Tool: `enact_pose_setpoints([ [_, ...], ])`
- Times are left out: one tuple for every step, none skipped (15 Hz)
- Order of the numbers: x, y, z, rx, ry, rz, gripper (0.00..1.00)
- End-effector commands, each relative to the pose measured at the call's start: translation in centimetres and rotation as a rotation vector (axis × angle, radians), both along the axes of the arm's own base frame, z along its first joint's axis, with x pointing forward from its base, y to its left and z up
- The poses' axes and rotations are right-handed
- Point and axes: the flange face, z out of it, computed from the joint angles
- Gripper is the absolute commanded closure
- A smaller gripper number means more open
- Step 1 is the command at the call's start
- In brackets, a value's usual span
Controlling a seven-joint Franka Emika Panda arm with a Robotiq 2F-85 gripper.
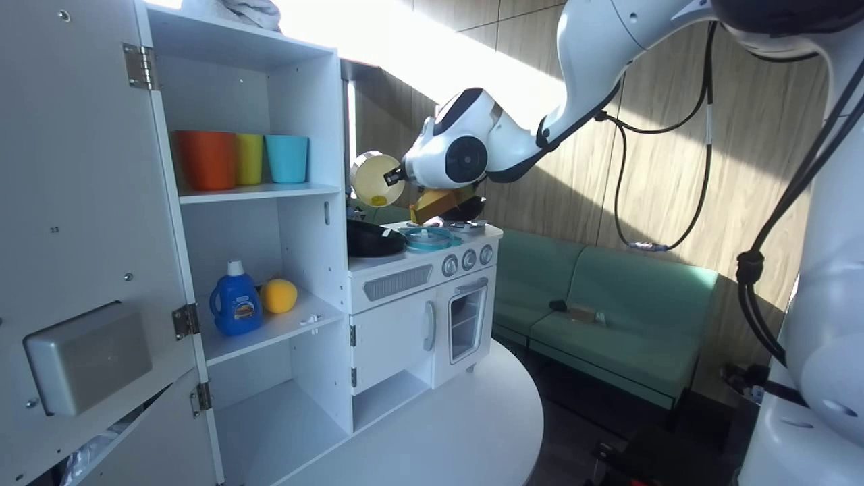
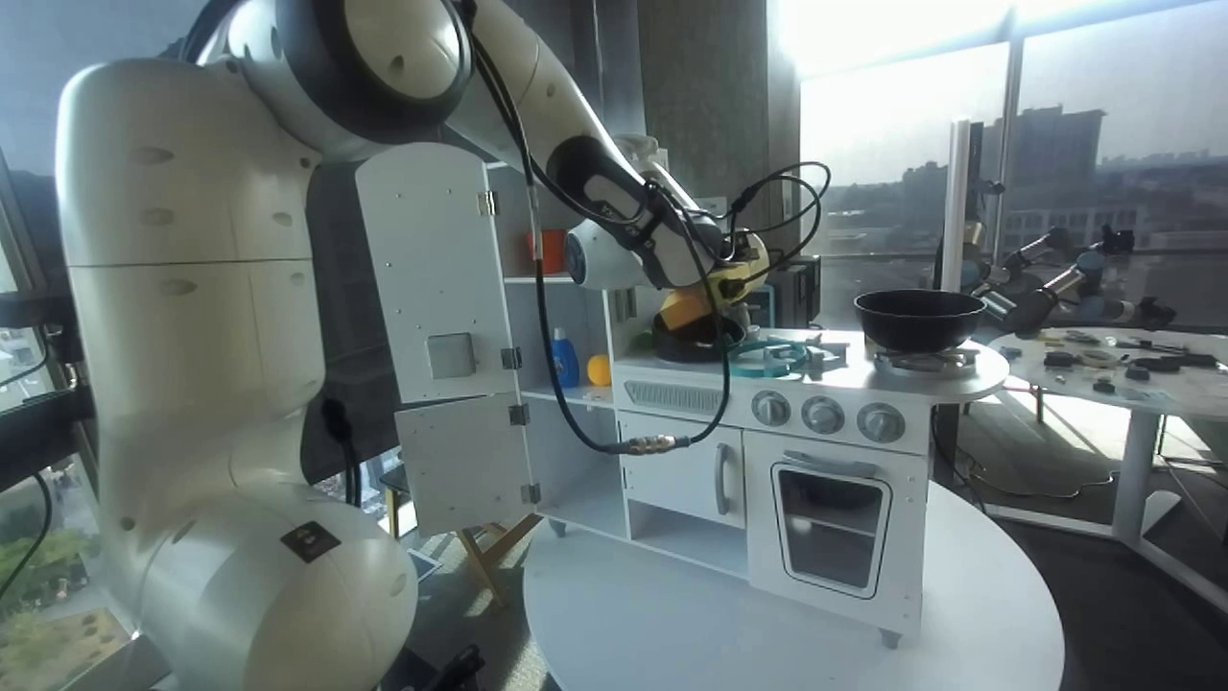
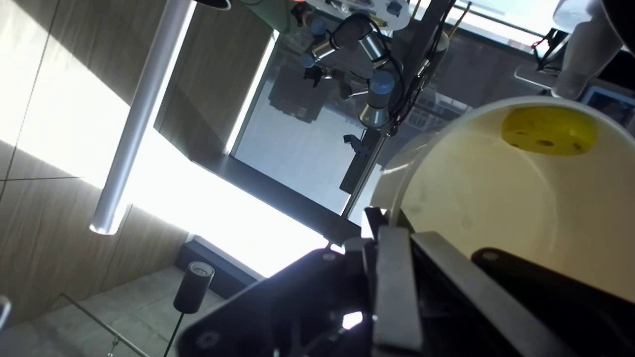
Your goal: Pour the contents of white bowl into the black bowl
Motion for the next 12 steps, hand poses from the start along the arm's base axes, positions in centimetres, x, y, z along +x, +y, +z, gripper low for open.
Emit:
enact_pose_setpoints([
  [-0.3,0.3,1.1,-0.017,-0.091,0.018,0.95],
  [-0.2,0.3,1.1,-0.02,-0.106,0.019,0.95],
  [-0.2,0.4,1.3,-0.022,-0.125,0.02,0.95],
  [-0.2,0.3,1.4,-0.022,-0.135,0.017,0.95],
  [-0.2,0.2,1.4,-0.019,-0.141,0.011,0.95],
  [-0.2,0.1,1.2,-0.016,-0.132,0.005,0.95],
  [-0.2,0.1,0.9,-0.02,-0.124,0.0,0.95],
  [-0.2,0.0,0.9,-0.019,-0.122,-0.005,0.94],
  [-0.1,-0.1,1.0,-0.012,-0.117,-0.016,0.95],
  [-0.1,-0.5,1.2,0.0,-0.114,-0.035,0.94],
  [-0.1,-1.0,1.7,0.022,-0.111,-0.054,0.95],
  [-0.2,-1.5,2.2,0.043,-0.108,-0.075,0.95],
])
